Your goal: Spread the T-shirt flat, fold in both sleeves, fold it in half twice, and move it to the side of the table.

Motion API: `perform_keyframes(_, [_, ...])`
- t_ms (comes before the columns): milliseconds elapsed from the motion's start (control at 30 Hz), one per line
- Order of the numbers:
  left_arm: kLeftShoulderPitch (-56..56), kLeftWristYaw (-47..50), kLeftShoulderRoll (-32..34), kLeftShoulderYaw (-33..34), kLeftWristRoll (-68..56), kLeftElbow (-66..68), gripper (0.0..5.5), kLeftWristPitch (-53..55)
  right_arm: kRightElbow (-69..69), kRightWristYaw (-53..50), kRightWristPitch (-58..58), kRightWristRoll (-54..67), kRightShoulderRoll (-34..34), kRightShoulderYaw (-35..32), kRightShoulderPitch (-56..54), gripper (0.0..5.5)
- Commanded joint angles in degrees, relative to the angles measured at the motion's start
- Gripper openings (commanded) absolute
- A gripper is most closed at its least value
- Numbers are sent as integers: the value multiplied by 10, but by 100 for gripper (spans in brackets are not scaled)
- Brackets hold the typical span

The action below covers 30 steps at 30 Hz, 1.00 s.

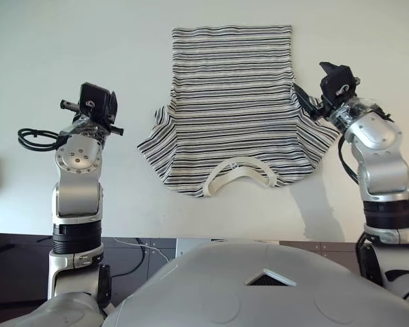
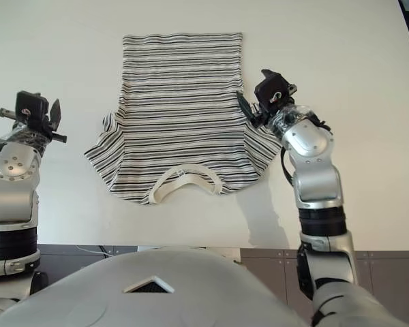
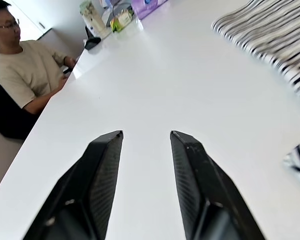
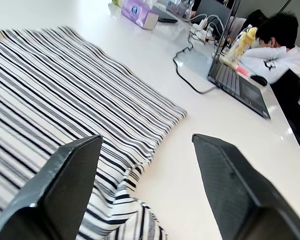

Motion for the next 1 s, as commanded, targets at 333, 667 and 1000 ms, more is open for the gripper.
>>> perform_keyframes(333, [225,-45,132,43,116,62,174,-309,-124,-11,7,-153,-67,82,225,330])
perform_keyframes(667, [203,43,238,-68,396,206,204,-516,-175,-139,5,-126,72,-1,77,334])
perform_keyframes(1000, [140,-25,244,-135,378,210,261,-513,-164,-153,1,-144,96,17,73,334])
